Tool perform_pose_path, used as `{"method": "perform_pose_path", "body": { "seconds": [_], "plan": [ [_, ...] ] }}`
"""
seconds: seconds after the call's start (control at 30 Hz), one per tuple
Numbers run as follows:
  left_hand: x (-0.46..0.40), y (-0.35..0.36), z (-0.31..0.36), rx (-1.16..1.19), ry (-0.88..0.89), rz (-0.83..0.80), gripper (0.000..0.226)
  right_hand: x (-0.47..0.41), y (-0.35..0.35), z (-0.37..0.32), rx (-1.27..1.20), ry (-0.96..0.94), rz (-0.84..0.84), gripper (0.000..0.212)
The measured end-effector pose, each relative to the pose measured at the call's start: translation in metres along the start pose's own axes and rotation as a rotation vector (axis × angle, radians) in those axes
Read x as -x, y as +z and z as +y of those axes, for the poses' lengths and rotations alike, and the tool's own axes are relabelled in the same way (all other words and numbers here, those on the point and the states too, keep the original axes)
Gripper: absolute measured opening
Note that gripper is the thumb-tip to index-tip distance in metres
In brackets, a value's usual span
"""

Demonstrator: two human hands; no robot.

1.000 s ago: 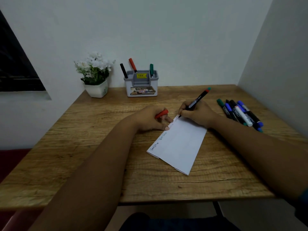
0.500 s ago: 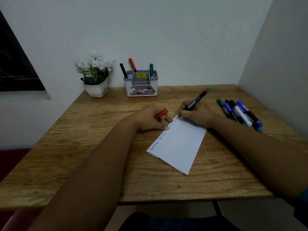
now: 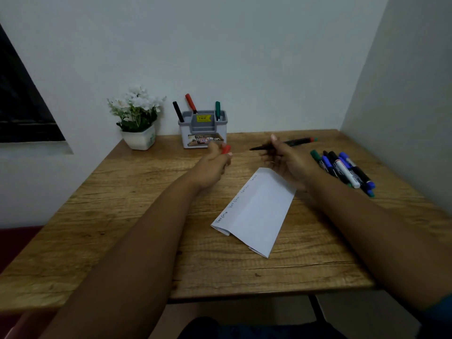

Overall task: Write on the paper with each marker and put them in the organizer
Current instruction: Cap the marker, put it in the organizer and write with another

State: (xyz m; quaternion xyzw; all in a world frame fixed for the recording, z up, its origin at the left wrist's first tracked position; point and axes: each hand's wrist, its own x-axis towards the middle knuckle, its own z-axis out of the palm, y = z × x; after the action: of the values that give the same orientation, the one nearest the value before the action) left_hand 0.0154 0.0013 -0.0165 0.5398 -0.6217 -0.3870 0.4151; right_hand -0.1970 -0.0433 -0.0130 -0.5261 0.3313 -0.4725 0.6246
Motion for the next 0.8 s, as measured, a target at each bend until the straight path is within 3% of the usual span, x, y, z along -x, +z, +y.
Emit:
{"method": "perform_pose_path", "body": {
  "seconds": [0.1, 0.33, 0.57, 0.8],
  "plan": [
    [0.003, 0.002, 0.001, -0.018, 0.103, 0.004, 0.005, 0.001, 0.004, -0.003, -0.121, 0.073, -0.095, 0.037],
    [0.001, 0.005, -0.001, -0.191, 0.275, 0.022, 0.007, 0.0, 0.002, -0.002, -0.058, 0.054, -0.028, 0.026],
    [0.003, 0.011, 0.002, -0.203, 0.294, 0.016, 0.009, 0.008, 0.012, 0.001, 0.209, 0.019, -0.061, 0.017],
    [0.008, 0.017, 0.008, -0.069, 0.327, 0.105, 0.016, 0.013, 0.026, 0.001, 0.09, -0.062, -0.059, 0.012]
  ]
}}
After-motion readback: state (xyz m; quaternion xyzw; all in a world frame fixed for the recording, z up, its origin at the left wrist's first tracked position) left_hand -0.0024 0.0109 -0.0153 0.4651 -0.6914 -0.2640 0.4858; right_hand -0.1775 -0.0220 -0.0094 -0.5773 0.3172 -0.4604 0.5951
